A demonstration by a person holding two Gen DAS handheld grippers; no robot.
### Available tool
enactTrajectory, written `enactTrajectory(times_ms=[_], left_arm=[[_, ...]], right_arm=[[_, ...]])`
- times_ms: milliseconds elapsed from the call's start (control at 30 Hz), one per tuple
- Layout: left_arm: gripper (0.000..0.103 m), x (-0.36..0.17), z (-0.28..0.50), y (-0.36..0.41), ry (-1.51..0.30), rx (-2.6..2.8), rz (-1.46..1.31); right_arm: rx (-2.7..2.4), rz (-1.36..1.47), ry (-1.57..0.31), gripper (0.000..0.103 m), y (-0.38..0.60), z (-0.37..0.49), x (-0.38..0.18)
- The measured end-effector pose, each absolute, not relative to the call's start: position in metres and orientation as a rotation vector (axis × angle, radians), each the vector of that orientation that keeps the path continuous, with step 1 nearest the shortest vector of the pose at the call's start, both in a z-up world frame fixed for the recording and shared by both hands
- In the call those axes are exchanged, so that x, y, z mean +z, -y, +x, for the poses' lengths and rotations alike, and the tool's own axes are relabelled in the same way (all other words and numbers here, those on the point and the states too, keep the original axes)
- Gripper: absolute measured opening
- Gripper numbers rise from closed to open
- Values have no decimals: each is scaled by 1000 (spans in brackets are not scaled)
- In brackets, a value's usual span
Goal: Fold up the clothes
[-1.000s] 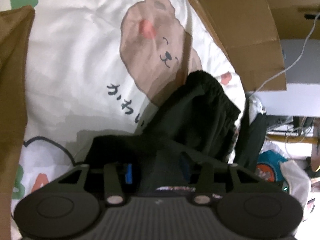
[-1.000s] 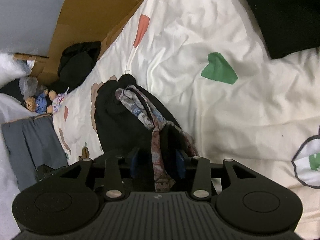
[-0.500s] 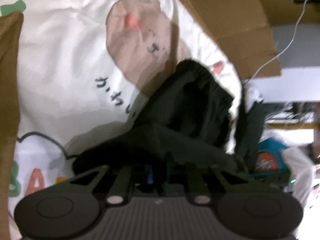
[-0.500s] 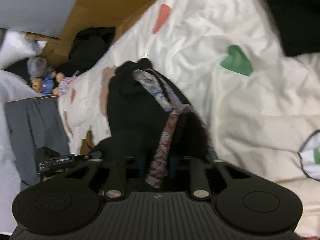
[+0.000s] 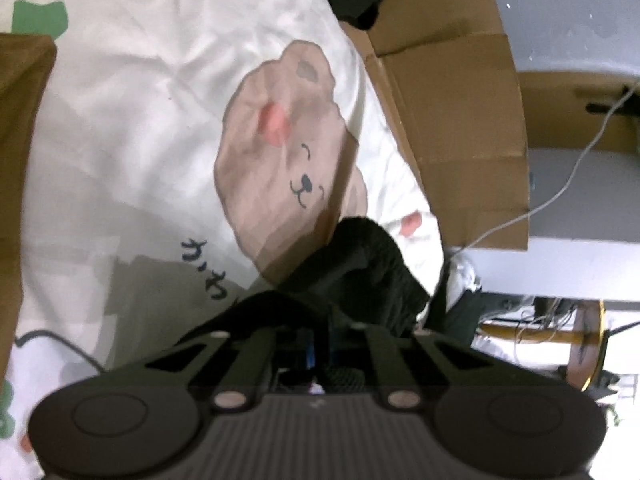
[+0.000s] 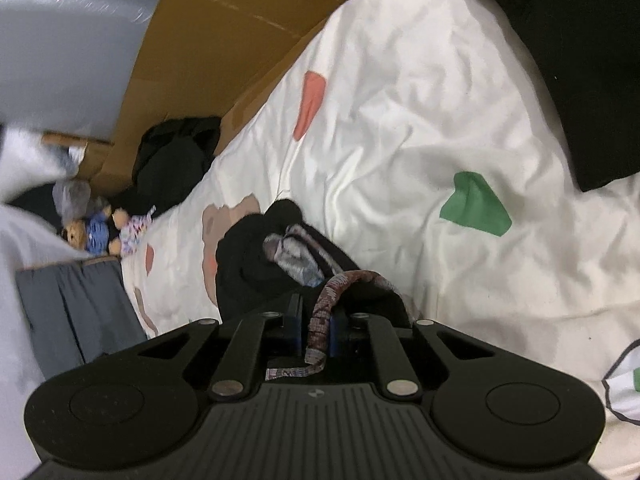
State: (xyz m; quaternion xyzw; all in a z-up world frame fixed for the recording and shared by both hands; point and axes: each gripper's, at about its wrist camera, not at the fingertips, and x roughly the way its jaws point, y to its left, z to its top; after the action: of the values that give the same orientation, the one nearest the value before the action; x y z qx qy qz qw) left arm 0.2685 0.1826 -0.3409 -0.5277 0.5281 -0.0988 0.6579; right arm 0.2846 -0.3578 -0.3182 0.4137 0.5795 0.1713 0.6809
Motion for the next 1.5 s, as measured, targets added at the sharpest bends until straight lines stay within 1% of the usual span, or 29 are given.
enactTrajectory(times_ms=[33,67,133,167,200,233,267,333,433,600,633,700,767,800,900,1033,1233,1300,1333,1367,1400,1433,1467,1500], left_arm=[[13,-343,268,-184,-1190,-219,-1221],[20,-346,269,-186,-1175,-220,-1261],[25,-348,271,-188,-1155,-225,-1299],[29,-348,273,-189,-1143,-229,-1296],[32,-348,274,-190,-1132,-231,-1302],[37,-347,274,-191,-1125,-234,-1311],[40,-347,275,-192,-1104,-240,-1330],[41,-345,275,-195,-1071,-238,-1337],[41,-341,277,-199,-1047,-222,-1307],[41,-325,278,-201,-1034,-213,-1167],[42,-324,278,-200,-1036,-211,-1147],[47,-317,279,-194,-1068,-196,-1011],[51,-316,280,-187,-1102,-201,-923],[51,-316,280,-184,-1115,-206,-888],[51,-319,280,-171,-1136,-233,-799],[51,-324,281,-157,-1132,-257,-720],[50,-332,288,-144,-1127,-272,-651],[39,-335,290,-141,-1129,-277,-650],[26,-337,289,-141,-1134,-276,-658],[15,-340,290,-141,-1148,-270,-675],[12,-341,289,-140,-1158,-262,-678],[11,-341,289,-140,-1159,-260,-671],[7,-341,288,-139,-1156,-262,-655],[6,-339,288,-140,-1153,-259,-646]], right_arm=[[381,956,-1296,16,360,286,-320],[384,980,-1290,20,361,287,-322],[392,1019,-1271,31,365,290,-325],[391,1027,-1262,41,366,291,-325],[385,1042,-1245,48,369,292,-325],[381,1062,-1225,50,372,294,-324],[381,1080,-1210,52,374,295,-324],[381,1111,-1184,57,379,297,-324],[371,1078,-1173,58,380,300,-321],[363,1084,-1117,58,384,299,-317],[360,1086,-1100,58,386,299,-315],[353,1077,-1070,58,390,298,-312],[342,1023,-1073,60,389,298,-309],[336,970,-1087,62,386,298,-309],[323,800,-1135,63,374,297,-311],[320,707,-1165,63,363,295,-323],[323,696,-1152,63,356,302,-343],[337,689,-1153,62,352,304,-347],[346,691,-1157,60,351,305,-350],[353,695,-1163,50,349,306,-351],[360,698,-1168,37,348,307,-353],[366,697,-1173,31,347,307,-354],[369,688,-1176,22,346,308,-353],[372,679,-1179,16,345,308,-353]])
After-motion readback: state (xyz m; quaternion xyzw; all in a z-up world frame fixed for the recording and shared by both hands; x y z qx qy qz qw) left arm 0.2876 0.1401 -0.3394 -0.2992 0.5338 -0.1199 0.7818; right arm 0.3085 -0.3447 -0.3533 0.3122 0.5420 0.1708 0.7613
